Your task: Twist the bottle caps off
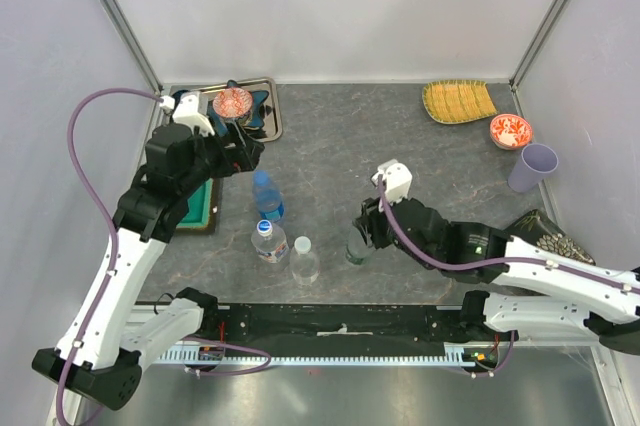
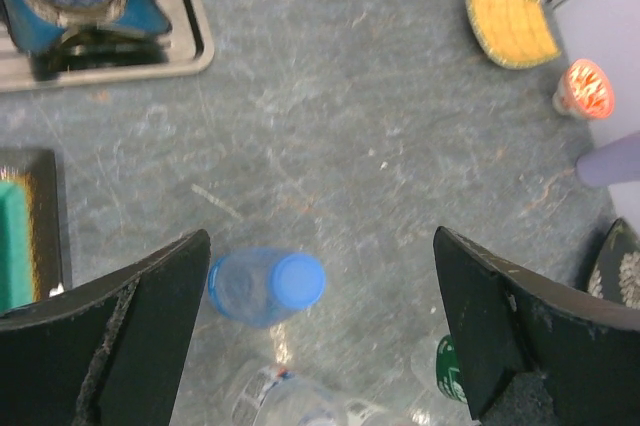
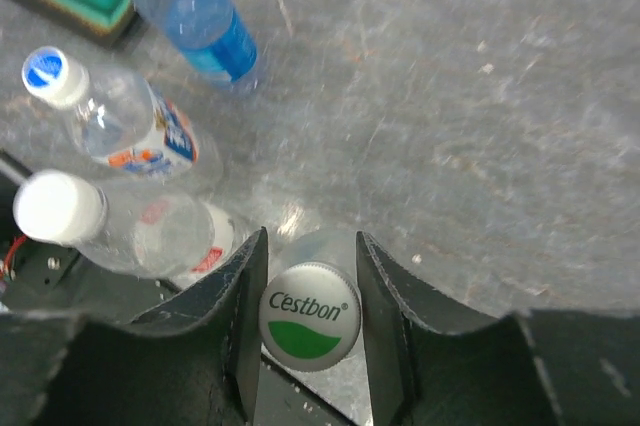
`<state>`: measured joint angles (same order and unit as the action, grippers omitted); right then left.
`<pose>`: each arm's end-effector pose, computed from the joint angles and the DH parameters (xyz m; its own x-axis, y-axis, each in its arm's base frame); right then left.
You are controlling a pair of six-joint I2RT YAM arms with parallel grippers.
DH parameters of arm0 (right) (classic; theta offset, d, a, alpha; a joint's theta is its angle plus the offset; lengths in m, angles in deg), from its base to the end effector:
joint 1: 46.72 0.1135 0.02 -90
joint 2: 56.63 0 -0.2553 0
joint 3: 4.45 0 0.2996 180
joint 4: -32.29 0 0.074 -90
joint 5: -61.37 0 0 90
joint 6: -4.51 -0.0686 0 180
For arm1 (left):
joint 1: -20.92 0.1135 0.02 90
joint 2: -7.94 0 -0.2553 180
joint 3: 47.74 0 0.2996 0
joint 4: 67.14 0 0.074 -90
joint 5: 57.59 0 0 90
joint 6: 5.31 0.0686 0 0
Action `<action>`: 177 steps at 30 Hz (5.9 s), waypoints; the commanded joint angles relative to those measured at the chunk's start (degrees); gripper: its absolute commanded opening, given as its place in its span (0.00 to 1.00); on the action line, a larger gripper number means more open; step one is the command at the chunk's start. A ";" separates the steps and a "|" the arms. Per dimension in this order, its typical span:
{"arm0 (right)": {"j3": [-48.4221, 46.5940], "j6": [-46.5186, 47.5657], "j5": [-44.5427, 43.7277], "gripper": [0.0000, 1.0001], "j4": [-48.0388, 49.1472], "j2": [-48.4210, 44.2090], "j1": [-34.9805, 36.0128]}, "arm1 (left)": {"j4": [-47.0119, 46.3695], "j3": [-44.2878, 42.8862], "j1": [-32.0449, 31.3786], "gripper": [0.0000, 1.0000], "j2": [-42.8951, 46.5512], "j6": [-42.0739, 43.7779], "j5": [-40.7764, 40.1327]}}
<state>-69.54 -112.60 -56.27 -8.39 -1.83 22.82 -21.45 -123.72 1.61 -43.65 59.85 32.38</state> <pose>0.1290 0.2548 0.3075 -0.4719 -0.1099 -0.8748 -0.5337 0.8254 0.1842 0.2521 -0.0883 0.3855 -0.4498 -0.2875 -0.8456 0.1557 0.9070 -0.3912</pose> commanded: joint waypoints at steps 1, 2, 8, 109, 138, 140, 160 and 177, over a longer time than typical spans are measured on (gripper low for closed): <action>-11.48 2.32 -12.84 0.11 -2.33 -1.19 -0.01 | -5.38 -9.04 0.15 0.99 -3.50 1.81 1.33; -13.15 2.76 -14.45 0.00 -3.47 -0.84 -0.63 | -6.09 -10.18 0.15 0.99 -4.38 1.64 2.57; -25.29 3.65 -4.08 0.00 -5.06 4.51 -18.40 | -19.50 -14.59 -1.25 0.99 -12.02 -1.35 22.42; -32.59 -7.79 30.63 0.80 7.59 6.19 -38.88 | -42.38 -1.06 -30.08 0.37 -17.23 34.51 0.82; -26.88 -6.90 23.94 0.76 16.11 10.32 -32.36 | -45.56 0.79 -31.75 0.33 -17.84 36.27 1.70; -27.15 -7.08 24.39 0.74 16.20 11.02 -32.45 | -45.64 0.79 -31.75 0.33 -18.02 36.27 1.79; -23.63 -6.46 26.49 0.00 17.70 11.55 -32.45 | -43.38 0.53 -31.75 0.33 -17.23 36.01 2.93; -25.83 2.68 59.16 0.00 20.23 8.04 -38.60 | -59.75 -6.15 -13.92 0.16 -21.61 -3.95 70.15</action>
<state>-94.31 -114.13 -8.14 11.11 7.72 -14.82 -62.94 -126.80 -14.19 -64.48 73.90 81.31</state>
